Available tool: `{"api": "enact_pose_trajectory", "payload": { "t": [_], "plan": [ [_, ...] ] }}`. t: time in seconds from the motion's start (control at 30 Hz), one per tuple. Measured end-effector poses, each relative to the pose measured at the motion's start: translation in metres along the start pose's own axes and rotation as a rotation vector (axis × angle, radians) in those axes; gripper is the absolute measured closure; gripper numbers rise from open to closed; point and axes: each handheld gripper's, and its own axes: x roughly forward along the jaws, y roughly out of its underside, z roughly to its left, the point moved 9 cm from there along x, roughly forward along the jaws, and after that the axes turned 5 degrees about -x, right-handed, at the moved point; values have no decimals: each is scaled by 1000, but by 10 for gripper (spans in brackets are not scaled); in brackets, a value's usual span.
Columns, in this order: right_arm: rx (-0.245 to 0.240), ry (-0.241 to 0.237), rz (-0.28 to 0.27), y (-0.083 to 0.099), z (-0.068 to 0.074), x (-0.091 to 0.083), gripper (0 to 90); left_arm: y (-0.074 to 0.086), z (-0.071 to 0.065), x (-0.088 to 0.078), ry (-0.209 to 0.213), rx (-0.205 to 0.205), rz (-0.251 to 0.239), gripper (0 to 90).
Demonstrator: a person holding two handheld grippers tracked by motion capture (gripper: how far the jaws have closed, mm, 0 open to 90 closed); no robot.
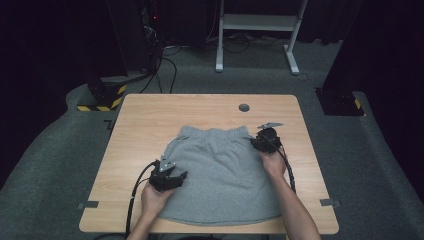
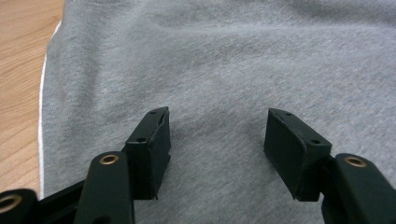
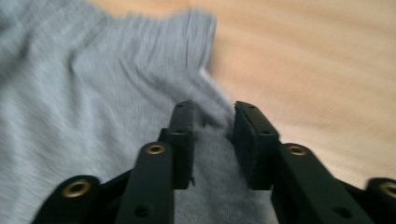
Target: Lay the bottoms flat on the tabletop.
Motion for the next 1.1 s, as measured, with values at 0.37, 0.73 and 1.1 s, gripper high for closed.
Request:
{"api": "enact_pose_trajectory", "payload": {
  "t": [0.37, 0.73, 1.1],
  "plan": [
    [-28, 75, 67, -10, -19, 1, 847, 0, 0, 0, -4, 1, 0, 407],
    [-102, -76, -67, -29, 48, -12, 766, 0, -1, 1, -9, 2, 0, 404],
    [-165, -155, -26, -1, 84, 9, 708, -6, 2, 3, 5, -13, 3, 441]
  ]
}}
